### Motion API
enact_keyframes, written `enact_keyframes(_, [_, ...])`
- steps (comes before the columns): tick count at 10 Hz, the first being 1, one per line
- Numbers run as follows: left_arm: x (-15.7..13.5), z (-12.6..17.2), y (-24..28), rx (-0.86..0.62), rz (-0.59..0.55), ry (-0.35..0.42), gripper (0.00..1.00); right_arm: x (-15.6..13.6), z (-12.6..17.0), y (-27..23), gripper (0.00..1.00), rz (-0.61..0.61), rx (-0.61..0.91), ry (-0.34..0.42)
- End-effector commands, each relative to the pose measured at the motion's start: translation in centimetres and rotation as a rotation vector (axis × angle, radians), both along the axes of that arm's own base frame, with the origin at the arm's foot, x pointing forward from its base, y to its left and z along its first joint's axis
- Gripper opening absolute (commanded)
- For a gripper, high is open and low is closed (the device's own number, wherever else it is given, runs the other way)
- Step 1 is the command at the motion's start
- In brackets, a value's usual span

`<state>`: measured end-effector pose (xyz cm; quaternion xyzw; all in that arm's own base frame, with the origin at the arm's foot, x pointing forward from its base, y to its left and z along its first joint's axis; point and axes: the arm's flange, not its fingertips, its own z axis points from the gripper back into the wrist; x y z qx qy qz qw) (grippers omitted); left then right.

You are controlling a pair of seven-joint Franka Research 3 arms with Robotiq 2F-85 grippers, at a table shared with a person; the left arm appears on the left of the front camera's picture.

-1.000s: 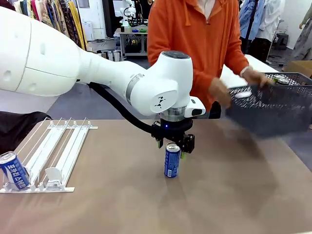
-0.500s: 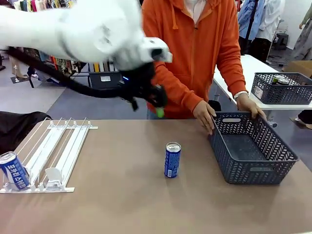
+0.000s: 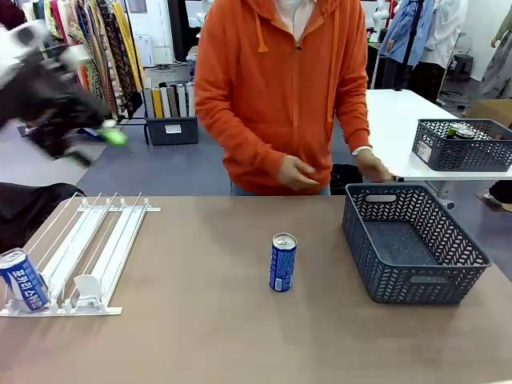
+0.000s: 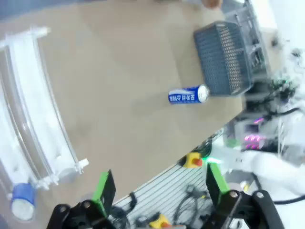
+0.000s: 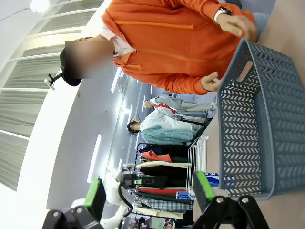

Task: Retrieve and store the cans from the dispenser.
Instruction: Pick up one can from the Automatic Can Dispenser and place it in the middle of the table.

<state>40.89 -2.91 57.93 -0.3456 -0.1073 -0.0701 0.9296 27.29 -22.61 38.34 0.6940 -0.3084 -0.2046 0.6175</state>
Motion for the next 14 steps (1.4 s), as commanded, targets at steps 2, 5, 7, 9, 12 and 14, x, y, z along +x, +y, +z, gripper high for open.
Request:
enact_keyframes(2, [-4.2,-9.1,12.6,-0.352,0.299,0.08,1.0,-0.2,0.5,0.0,1.0,0.011,0.008,0.008])
enact_keyframes(5, [-5.3,-13.5,15.6,-0.53,0.379,0.14,1.0,-0.2,0.5,0.0,1.0,0.011,0.008,0.008])
enact_keyframes(7, [-6.6,-12.8,16.9,-0.423,0.366,0.138,1.0,-0.2,0.5,0.0,1.0,0.011,0.008,0.008])
enact_keyframes(9, [-6.6,-12.8,16.9,-0.423,0.366,0.138,1.0,-0.2,0.5,0.0,1.0,0.011,0.008,0.008])
enact_keyframes(12, [-6.6,-12.8,16.9,-0.423,0.366,0.138,1.0,-0.2,0.5,0.0,1.0,0.011,0.008,0.008])
enact_keyframes(14, [-6.6,-12.8,16.9,-0.423,0.366,0.138,1.0,-0.2,0.5,0.0,1.0,0.011,0.008,0.008])
